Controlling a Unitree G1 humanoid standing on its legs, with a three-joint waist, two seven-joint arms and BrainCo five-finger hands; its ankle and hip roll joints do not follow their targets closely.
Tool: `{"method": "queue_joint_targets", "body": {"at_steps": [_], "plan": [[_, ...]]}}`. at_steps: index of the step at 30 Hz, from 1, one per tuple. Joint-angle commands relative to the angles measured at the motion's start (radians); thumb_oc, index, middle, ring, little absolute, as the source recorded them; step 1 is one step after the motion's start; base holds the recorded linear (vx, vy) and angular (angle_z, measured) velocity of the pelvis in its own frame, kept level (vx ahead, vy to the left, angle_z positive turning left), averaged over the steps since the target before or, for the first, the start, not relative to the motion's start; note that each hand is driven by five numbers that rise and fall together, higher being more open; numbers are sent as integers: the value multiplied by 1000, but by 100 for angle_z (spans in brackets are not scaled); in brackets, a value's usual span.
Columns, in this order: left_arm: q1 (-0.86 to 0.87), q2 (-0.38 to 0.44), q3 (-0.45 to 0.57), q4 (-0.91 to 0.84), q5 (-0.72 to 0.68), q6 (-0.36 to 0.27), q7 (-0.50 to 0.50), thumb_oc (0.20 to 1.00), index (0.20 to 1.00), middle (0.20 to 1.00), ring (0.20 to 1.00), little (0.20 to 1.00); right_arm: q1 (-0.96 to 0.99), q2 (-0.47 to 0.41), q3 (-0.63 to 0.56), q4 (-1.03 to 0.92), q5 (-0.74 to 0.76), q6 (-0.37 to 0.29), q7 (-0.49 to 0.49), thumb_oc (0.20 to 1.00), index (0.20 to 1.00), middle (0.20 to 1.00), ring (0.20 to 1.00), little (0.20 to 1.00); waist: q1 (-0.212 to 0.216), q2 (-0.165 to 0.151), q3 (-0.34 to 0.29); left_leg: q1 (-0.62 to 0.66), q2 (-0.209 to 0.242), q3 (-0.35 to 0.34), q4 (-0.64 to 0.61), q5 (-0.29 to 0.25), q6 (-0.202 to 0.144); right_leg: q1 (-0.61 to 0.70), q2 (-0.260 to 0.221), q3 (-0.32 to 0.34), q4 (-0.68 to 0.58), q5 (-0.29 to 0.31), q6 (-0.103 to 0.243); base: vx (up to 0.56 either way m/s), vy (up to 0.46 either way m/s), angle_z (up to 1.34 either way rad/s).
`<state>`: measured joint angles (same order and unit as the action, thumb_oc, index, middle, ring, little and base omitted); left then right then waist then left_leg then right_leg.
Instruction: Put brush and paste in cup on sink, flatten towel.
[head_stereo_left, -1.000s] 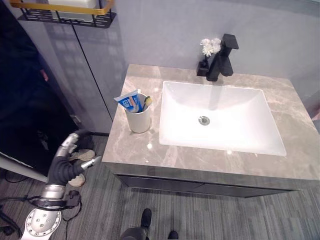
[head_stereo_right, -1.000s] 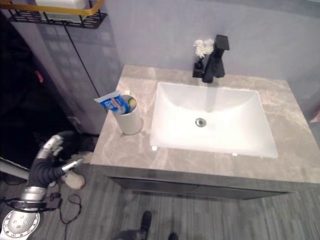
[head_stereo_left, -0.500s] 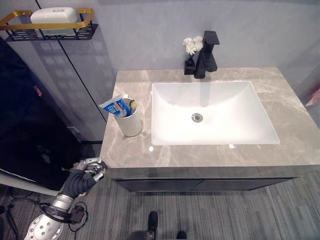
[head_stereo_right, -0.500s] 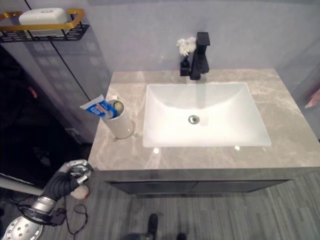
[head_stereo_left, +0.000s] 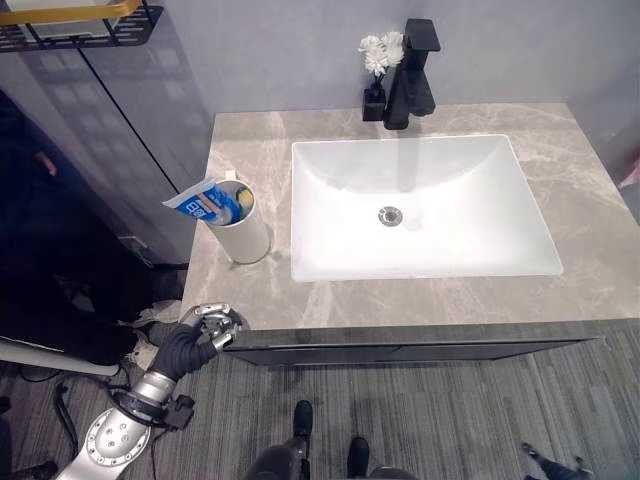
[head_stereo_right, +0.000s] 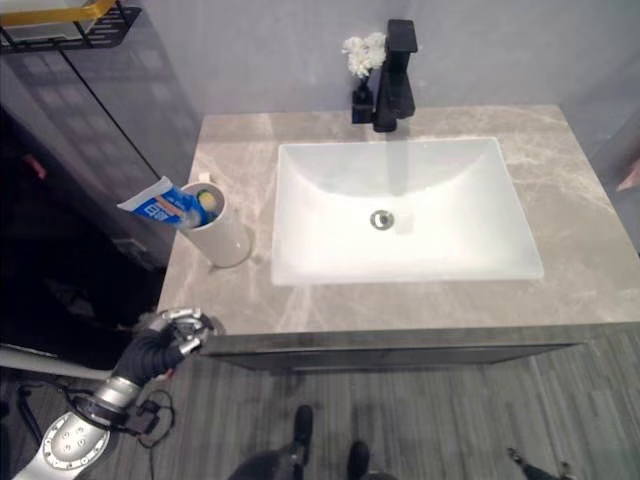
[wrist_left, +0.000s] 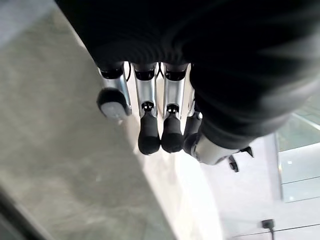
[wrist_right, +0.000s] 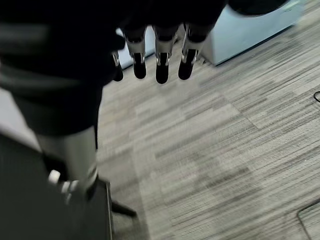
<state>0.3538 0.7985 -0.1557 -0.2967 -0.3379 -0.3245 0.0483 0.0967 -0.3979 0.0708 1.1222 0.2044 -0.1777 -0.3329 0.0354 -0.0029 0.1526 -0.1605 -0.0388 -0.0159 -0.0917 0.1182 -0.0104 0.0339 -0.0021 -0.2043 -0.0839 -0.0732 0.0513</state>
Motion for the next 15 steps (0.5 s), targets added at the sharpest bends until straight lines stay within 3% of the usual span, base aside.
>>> {"method": "queue_joint_targets", "body": {"at_steps": [1, 5, 15], "plan": [[-3, -54, 69, -50, -44, -31, -24, 200, 200, 200, 200, 200, 12, -20, 5, -46, -149, 17, 62, 1000, 1000, 1000, 1000, 1000, -2, -15, -18, -4, 92, 34, 4, -15, -76, -89, -89, -30, -2, 119, 79, 42, -23, -1], [-24, -87, 66, -36, -76, -8, -52, 200, 200, 200, 200, 200, 13, 12, 90, -93, -213, 28, 107, 1000, 1000, 1000, 1000, 1000, -1, -19, -27, 1, 92, 35, 4, -17, -77, -83, -89, -32, -3, 112, 78, 46, -28, 1], [-49, -138, 79, 3, -84, 16, -40, 200, 200, 200, 200, 200, 3, 50, 85, -69, -157, 33, 119, 1000, 1000, 1000, 1000, 1000, 5, -38, -30, 2, 95, 44, 4, -27, -75, -91, -87, -23, -3, 108, 79, 15, -9, 0]]}}
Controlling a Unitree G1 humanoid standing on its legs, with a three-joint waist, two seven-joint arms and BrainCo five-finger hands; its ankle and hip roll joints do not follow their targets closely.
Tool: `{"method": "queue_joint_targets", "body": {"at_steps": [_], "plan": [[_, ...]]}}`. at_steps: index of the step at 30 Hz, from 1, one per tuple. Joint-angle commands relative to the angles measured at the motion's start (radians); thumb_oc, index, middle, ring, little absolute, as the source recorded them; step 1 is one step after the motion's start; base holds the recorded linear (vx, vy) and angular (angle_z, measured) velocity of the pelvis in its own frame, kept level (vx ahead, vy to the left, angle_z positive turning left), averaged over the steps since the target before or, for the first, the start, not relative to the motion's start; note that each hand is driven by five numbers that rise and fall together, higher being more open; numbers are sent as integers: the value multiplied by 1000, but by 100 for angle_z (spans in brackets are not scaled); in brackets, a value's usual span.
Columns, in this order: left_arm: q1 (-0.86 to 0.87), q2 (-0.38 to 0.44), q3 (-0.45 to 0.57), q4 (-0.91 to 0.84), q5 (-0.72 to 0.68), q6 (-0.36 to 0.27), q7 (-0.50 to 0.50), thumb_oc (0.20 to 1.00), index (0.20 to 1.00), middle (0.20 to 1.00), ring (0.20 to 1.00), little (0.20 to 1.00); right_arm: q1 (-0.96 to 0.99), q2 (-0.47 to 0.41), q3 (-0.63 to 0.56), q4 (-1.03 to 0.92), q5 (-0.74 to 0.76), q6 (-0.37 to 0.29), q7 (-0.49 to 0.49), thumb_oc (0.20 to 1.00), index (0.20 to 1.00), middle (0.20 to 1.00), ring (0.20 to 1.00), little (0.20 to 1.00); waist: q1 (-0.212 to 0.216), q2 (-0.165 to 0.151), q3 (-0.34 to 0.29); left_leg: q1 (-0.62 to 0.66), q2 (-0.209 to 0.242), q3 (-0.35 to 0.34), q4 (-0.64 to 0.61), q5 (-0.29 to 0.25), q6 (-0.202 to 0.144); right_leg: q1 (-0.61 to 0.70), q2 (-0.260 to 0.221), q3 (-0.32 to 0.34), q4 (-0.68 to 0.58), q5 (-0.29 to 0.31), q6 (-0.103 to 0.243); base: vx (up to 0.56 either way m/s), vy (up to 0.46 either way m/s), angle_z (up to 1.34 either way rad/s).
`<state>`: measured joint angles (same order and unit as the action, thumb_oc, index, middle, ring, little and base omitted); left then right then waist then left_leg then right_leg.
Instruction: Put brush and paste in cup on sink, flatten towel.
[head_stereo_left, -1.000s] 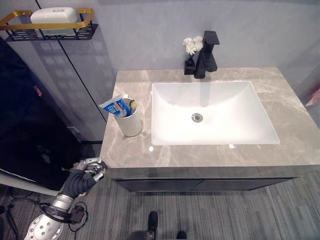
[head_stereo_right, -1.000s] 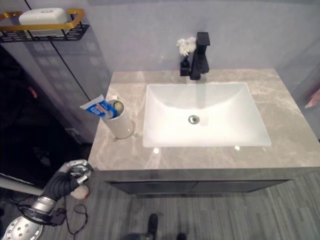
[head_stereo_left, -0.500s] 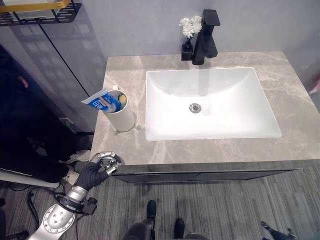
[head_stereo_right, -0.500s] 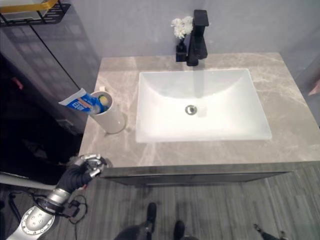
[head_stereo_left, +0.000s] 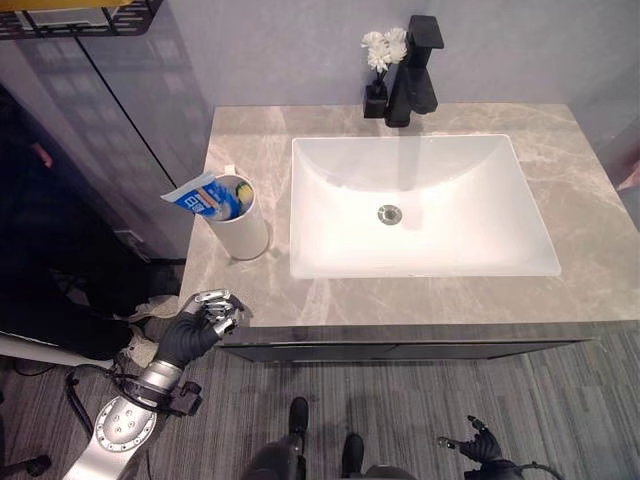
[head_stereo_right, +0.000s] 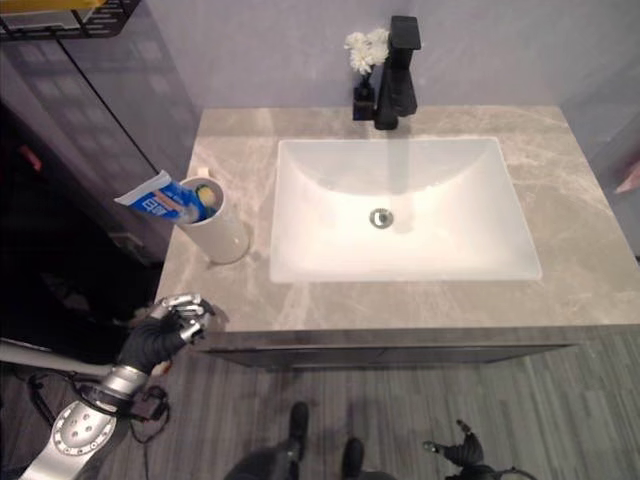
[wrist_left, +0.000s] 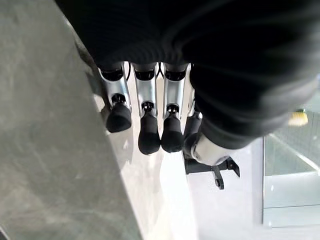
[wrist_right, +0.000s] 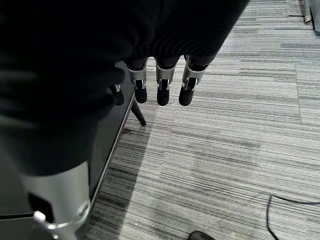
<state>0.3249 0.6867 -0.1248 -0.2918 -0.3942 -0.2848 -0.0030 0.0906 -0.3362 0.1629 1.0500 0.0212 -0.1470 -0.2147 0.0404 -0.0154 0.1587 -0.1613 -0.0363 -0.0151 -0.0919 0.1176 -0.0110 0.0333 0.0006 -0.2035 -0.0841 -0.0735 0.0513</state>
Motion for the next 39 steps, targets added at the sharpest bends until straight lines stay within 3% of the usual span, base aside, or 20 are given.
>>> {"method": "queue_joint_targets", "body": {"at_steps": [1, 16, 39], "plan": [[-21, -26, 48, -1, -27, -24, 11, 200, 200, 200, 200, 200, 8, -11, -8, 4, 27, 2, 1, 1000, 1000, 1000, 1000, 1000, 1, -26, -36, 2, 93, 43, 5, -26, -75, -90, -90, -23, -3, 108, 79, 0, 0, 0], [-144, -85, -3, 64, 12, -6, 60, 200, 200, 200, 200, 200, -46, 24, 103, -64, 45, 5, 41, 1000, 1000, 1000, 1000, 1000, 8, -36, -31, -10, 91, 36, 5, -33, -74, -95, -88, -32, -3, 98, 73, 9, -6, 0], [-366, -146, 9, 117, 64, 14, 173, 200, 200, 200, 200, 200, -40, 35, 114, -20, 23, 28, 36, 1000, 1000, 1000, 1000, 1000, -33, -39, -34, -4, 95, 55, 5, -46, -74, -97, -87, -13, -3, 97, 69, 1, -1, 0]]}}
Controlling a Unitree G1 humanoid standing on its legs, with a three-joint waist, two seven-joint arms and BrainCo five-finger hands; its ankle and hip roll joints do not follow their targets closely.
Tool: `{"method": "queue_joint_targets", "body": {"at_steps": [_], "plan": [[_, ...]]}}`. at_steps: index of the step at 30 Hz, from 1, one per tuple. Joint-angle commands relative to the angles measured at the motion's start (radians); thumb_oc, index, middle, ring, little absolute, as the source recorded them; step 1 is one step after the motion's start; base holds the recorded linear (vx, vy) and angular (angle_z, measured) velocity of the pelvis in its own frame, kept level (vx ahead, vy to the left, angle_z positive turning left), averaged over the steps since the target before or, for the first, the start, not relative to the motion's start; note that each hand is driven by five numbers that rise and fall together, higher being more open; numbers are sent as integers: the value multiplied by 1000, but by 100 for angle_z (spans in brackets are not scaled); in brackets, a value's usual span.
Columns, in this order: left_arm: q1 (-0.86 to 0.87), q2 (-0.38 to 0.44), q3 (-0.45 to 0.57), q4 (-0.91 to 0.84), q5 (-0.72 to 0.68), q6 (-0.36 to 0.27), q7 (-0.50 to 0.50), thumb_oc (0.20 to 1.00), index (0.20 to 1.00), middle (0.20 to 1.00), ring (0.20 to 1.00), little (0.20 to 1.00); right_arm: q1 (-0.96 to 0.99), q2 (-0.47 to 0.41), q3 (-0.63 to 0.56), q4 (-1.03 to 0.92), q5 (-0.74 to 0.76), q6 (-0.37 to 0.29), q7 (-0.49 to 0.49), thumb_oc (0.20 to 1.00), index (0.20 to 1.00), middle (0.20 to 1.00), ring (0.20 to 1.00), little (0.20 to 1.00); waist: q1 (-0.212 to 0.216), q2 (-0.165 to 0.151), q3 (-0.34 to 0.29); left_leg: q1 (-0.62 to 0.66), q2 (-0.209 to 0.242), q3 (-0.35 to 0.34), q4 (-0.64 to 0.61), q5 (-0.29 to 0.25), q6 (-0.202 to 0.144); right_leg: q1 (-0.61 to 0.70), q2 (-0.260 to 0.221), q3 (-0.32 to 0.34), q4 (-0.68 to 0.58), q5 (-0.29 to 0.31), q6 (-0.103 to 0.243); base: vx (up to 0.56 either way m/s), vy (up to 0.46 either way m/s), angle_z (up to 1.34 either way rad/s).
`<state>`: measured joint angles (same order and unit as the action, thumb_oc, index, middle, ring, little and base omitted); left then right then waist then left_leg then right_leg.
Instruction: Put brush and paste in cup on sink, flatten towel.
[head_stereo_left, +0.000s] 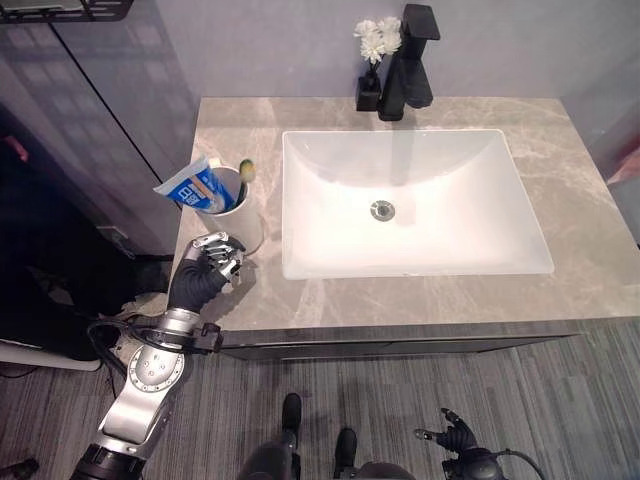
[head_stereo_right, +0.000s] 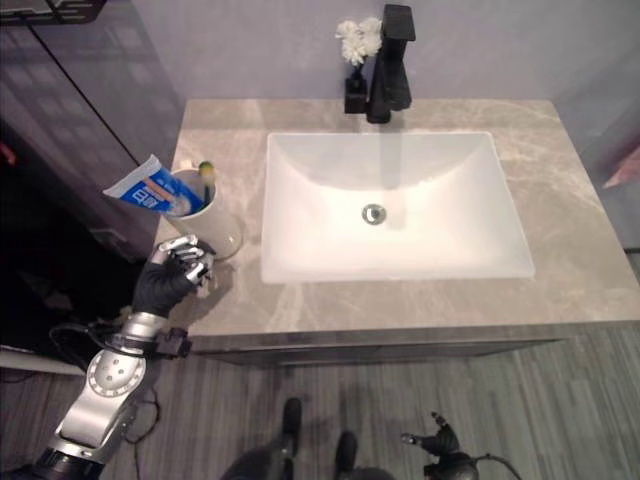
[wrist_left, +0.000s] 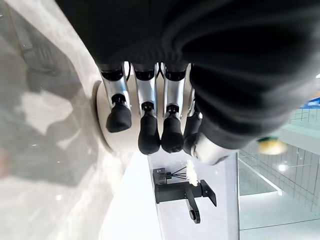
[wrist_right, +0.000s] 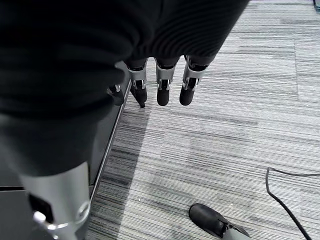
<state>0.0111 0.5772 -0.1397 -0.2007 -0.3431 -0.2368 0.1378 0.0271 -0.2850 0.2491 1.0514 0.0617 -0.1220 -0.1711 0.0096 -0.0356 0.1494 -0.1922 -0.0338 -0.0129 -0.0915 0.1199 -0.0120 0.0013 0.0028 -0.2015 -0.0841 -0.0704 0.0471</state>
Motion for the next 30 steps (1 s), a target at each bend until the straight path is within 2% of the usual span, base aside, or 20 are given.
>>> {"method": "queue_joint_targets", "body": {"at_steps": [1, 9, 17, 18, 19, 20, 22, 24, 25, 26, 30], "plan": [[-71, -42, 23, 41, 12, -31, 42, 200, 200, 200, 200, 200, 27, -14, 29, -23, -18, 4, -7, 1000, 1000, 1000, 1000, 1000, -6, -20, -24, 26, 93, 56, 4, -49, -73, -67, -88, -14, -3, 94, 74, 0, 0, 0], [-131, -51, 27, 76, 38, -22, 76, 200, 200, 200, 200, 200, 21, -14, 30, -19, -17, 7, -7, 1000, 1000, 1000, 1000, 1000, -16, -26, -18, 15, 96, 62, 4, -47, -73, -81, -85, -5, -3, 97, 74, 2, 0, -4], [-103, -68, 9, 54, 34, -36, 40, 200, 200, 200, 200, 200, 34, 1, 1, 23, 1, 5, -6, 1000, 1000, 1000, 1000, 1000, -16, -42, -10, 37, 81, 83, 25, -57, -66, -39, -99, -38, 1, 81, 73, 31, 9, 3], [-101, -72, 0, 52, 28, -36, 30, 200, 200, 200, 200, 200, 37, 0, -5, 26, 3, 6, -4, 1000, 1000, 1000, 1000, 1000, -20, -50, -5, 11, 75, 105, 88, -76, -66, -34, -112, -49, 5, 80, 72, -71, 42, 13], [-91, -76, -18, 40, 17, -43, -2, 200, 200, 200, 200, 200, 46, 2, -23, 39, 9, 8, 0, 1000, 1000, 1000, 1000, 1000, -25, -55, 5, -34, 68, 175, 163, -91, -66, -20, -130, -73, 8, 76, 68, -72, 43, 20], [-91, -76, -18, 39, 17, -42, -3, 200, 200, 200, 200, 200, 46, 2, -24, 39, 9, 8, 0, 1000, 1000, 1000, 1000, 1000, -25, -55, 3, -43, 69, 174, 175, -97, -65, -22, -130, -74, 8, 76, 68, -71, 55, 45], [-65, -72, -17, 20, 7, -45, -30, 200, 200, 200, 200, 200, 50, 5, -32, 47, 9, 12, 3, 1000, 1000, 1000, 1000, 1000, -27, -54, -2, -44, 71, 260, 203, -119, -51, -11, -129, -87, 10, 72, 67, -11, 73, 67], [-1, -61, 1, -8, -1, -43, -52, 200, 200, 200, 200, 200, 50, 22, -35, 67, 11, 16, 9, 1000, 1000, 1000, 1000, 1000, -13, -60, -20, -20, 55, 261, 192, -142, -28, 11, -122, -82, 9, 70, 71, 57, 83, 28], [0, -60, 2, -9, -1, -42, -52, 200, 200, 200, 200, 200, 50, 22, -34, 67, 11, 16, 9, 1000, 1000, 1000, 1000, 1000, -14, -60, -20, -19, 55, 261, 192, -142, -28, 12, -122, -81, 9, 70, 72, 102, 101, 17], [53, -40, 27, -35, -8, -38, -61, 200, 200, 200, 200, 200, 50, 35, -34, 61, 13, 15, 15, 1000, 1000, 1000, 1000, 1000, -4, -74, -30, 11, 42, 257, 178, -161, -5, 20, -128, -73, 34, 65, 82, 87, 119, 15], [105, 28, 50, -71, 46, -52, -73, 200, 200, 200, 200, 200, 35, 54, -11, 55, -3, 14, 28, 1000, 1000, 1000, 1000, 1000, 18, -91, -39, 52, 21, 247, 157, -187, 27, 0, -143, -54, 109, 66, 105, 50, 161, 3]]}}
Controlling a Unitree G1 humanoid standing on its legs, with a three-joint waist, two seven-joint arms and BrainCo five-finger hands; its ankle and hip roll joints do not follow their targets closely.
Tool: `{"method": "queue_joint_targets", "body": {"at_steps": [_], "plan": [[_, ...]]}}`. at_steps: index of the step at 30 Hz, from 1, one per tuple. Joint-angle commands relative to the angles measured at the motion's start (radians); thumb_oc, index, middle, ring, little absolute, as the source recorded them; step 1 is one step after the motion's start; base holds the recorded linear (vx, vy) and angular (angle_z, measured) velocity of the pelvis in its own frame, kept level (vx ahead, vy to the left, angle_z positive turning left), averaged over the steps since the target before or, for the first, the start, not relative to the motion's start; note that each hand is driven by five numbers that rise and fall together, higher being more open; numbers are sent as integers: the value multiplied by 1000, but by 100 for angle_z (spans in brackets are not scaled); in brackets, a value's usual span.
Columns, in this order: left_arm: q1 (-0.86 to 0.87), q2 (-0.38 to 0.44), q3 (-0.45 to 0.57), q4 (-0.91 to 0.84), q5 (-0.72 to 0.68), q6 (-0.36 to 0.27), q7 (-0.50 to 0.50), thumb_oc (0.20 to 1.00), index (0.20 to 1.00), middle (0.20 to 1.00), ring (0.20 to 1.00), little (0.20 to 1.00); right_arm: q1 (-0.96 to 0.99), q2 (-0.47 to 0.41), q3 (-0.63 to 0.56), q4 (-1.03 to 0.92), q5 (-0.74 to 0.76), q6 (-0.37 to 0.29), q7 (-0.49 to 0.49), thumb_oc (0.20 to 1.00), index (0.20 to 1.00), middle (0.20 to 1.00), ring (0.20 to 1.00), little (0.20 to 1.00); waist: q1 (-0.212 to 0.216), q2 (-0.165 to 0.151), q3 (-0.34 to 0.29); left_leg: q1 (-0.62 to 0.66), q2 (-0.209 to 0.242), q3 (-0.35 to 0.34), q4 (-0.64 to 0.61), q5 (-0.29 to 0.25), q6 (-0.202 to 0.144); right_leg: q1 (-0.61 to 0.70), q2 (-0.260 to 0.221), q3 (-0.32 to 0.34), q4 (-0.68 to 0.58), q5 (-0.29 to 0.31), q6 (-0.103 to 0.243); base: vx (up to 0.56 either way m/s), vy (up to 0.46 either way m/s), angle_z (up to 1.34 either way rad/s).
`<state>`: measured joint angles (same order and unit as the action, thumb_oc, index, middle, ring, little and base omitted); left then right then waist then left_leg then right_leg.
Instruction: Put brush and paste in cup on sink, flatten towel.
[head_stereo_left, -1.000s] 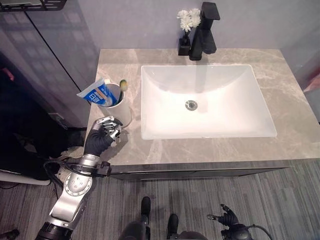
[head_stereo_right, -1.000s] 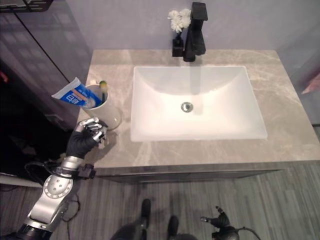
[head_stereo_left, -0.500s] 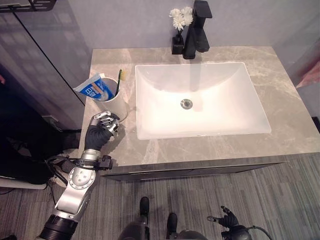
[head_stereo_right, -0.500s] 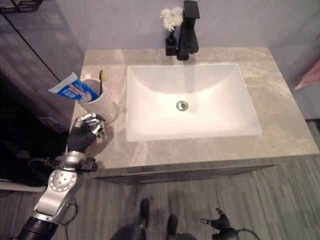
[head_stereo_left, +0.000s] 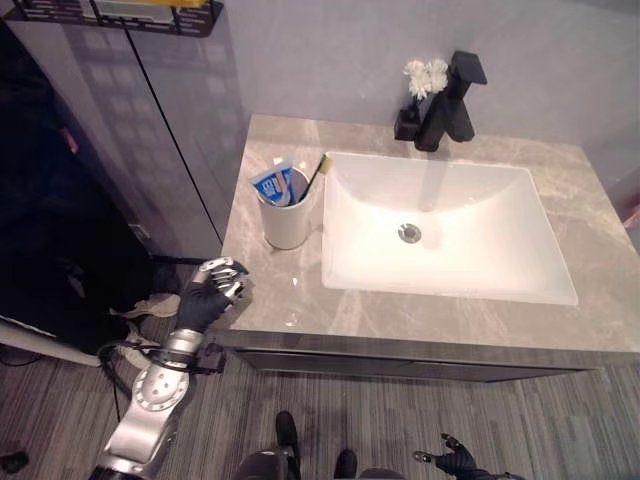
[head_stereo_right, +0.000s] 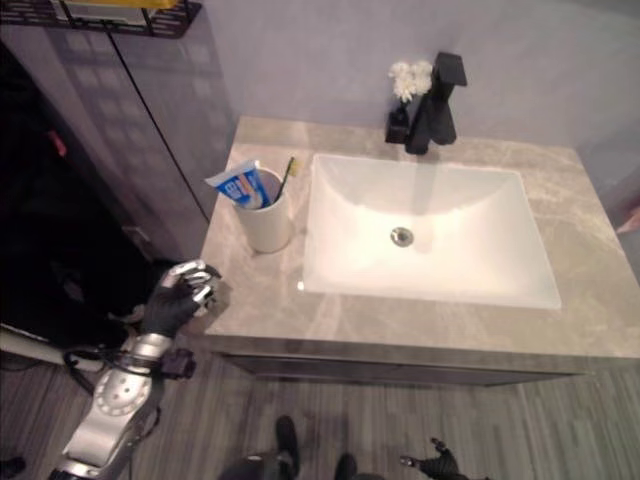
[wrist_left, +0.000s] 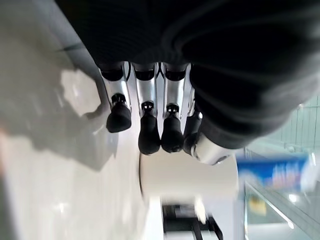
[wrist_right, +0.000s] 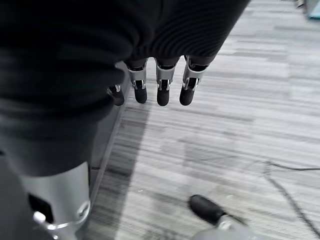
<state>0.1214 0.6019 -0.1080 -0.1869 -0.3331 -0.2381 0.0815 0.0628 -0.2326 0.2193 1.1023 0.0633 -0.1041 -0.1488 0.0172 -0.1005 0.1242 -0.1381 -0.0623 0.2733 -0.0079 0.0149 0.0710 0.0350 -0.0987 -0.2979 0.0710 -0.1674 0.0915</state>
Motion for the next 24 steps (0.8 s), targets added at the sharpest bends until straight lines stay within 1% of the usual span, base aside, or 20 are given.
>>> {"method": "queue_joint_targets", "body": {"at_steps": [1, 2, 3, 5, 6, 7, 8, 10, 11, 12, 13, 14, 15, 16, 18, 20, 23, 24], "plan": [[3, 9, 17, -86, 38, -50, -22, 200, 200, 200, 200, 200, -6, 2, 27, 4, -12, -1, 7, 1000, 1000, 1000, 1000, 1000, 15, -27, -13, 5, 45, -46, 71, -86, -50, -42, -47, 44, -21, 166, 65, 20, 115, 3], [13, 22, 23, -92, 40, -49, -24, 200, 200, 200, 200, 200, -7, 2, 34, -12, -18, -1, 10, 1000, 1000, 1000, 1000, 1000, 18, -28, -13, 9, 43, -49, 66, -82, -46, -54, -50, 49, 5, 168, 68, 23, 124, 3], [22, 28, 20, -92, 39, -47, -33, 200, 200, 200, 200, 200, -5, 5, 37, -14, -23, -2, 12, 1000, 1000, 1000, 1000, 1000, 19, -27, -12, 22, 40, -57, 59, -90, -40, -62, -55, 54, 41, 166, 74, 19, 116, 5], [25, 49, 16, -94, 39, -50, -38, 200, 200, 200, 200, 200, -11, 3, 47, -36, -28, -2, 14, 1000, 1000, 1000, 1000, 1000, 17, -23, -2, 28, 39, -69, 59, -87, -33, -101, -66, 64, 116, 192, 82, -5, 116, 11], [20, 65, 5, -92, 29, -49, -43, 200, 200, 200, 200, 200, -14, -6, 60, -84, -29, -9, 18, 1000, 1000, 1000, 1000, 1000, 9, -14, 14, 33, 37, -94, 69, -92, -26, -136, -47, 105, 190, 180, 81, -25, 95, 17], [18, 70, -2, -86, 32, -51, -50, 200, 200, 200, 200, 200, -11, -8, 62, -91, -26, -12, 19, 1000, 1000, 1000, 1000, 1000, 5, -10, 12, 30, 37, -106, 72, -91, -23, -148, -33, 128, 197, 176, 76, 12, 73, 24], [18, 74, -12, -87, 30, -54, -59, 200, 200, 200, 200, 200, -11, -13, 67, -92, -28, -14, 19, 1000, 1000, 1000, 1000, 1000, 0, -5, 13, 34, 33, -120, 73, -93, -22, -155, -23, 150, 193, 162, 69, 27, 34, 43], [28, 77, -15, -88, 19, -52, -72, 200, 200, 200, 200, 200, -7, -23, 71, -121, -32, -16, 20, 1000, 1000, 1000, 1000, 1000, -4, 5, 13, 47, 38, -134, 66, -93, -26, -159, -35, 158, 159, 151, 56, 40, -42, 58], [30, 76, -17, -87, 10, -52, -72, 200, 200, 200, 200, 200, -9, -25, 71, -118, -35, -15, 17, 1000, 1000, 1000, 1000, 1000, -2, 13, 16, 53, 50, -137, 63, -95, -31, -170, -57, 152, 138, 162, 59, 28, -142, 38], [31, 72, -21, -85, -3, -51, -69, 200, 200, 200, 200, 200, -17, -29, 73, -115, -42, -13, 14, 1000, 1000, 1000, 1000, 1000, -1, 18, 20, 57, 61, -147, 65, -95, -38, -189, -83, 163, 113, 181, 65, 53, -162, 25], [26, 72, -26, -78, -16, -53, -71, 200, 200, 200, 200, 200, -19, -32, 73, -119, -43, -14, 12, 1000, 1000, 1000, 1000, 1000, -8, 18, 27, 62, 62, -166, 72, -101, -44, -198, -96, 195, 72, 208, 73, 74, -149, 19], [25, 71, -28, -74, -30, -59, -70, 200, 200, 200, 200, 200, -20, -36, 73, -119, -47, -13, 10, 1000, 1000, 1000, 1000, 1000, -16, 13, 40, 72, 59, -179, 76, -106, -50, -215, -110, 225, 36, 247, 83, 79, -146, 23], [37, 74, -22, -74, -35, -57, -73, 200, 200, 200, 200, 200, -20, -35, 71, -106, -48, -11, 9, 1000, 1000, 1000, 1000, 1000, -8, -1, 42, 74, 58, -184, 82, -110, -60, -198, -118, 222, 4, 255, 92, 36, -118, 41], [46, 75, -21, -80, -34, -55, -76, 200, 200, 200, 200, 200, -21, -31, 70, -100, -49, -9, 6, 1000, 1000, 1000, 1000, 1000, -6, -11, 41, 77, 55, -182, 81, -112, -60, -183, -123, 208, -29, 269, 99, 3, -154, 50], [58, 90, -16, -79, -41, -57, -88, 200, 200, 200, 200, 200, -12, -30, 67, -101, -42, -12, 9, 1000, 1000, 1000, 1000, 1000, -3, -21, 28, 65, 61, -190, 64, -96, -70, -161, -97, 233, -74, 268, 102, -13, -203, 43], [72, 108, -6, -82, -46, -53, -95, 200, 200, 200, 200, 200, -4, -31, 68, -99, -42, -12, 13, 1000, 1000, 1000, 1000, 1000, 5, -23, 22, 51, 72, -204, 54, -77, -84, -149, -76, 231, -90, 260, 96, -20, -202, 44], [81, 114, 0, -85, -58, -48, -98, 200, 200, 200, 200, 200, 4, -35, 67, -91, -48, -12, 10, 1000, 1000, 1000, 1000, 1000, 7, -18, 15, 38, 79, -223, 36, -57, -95, -142, -64, 215, -99, 250, 87, -27, -134, 24], [86, 118, 4, -93, -74, -44, -104, 200, 200, 200, 200, 200, 7, -36, 62, -82, -48, -12, 3, 1000, 1000, 1000, 1000, 1000, 13, -13, 16, 29, 85, -238, 19, -40, -105, -138, -55, 198, -107, 243, 81, -32, -121, 32]]}}
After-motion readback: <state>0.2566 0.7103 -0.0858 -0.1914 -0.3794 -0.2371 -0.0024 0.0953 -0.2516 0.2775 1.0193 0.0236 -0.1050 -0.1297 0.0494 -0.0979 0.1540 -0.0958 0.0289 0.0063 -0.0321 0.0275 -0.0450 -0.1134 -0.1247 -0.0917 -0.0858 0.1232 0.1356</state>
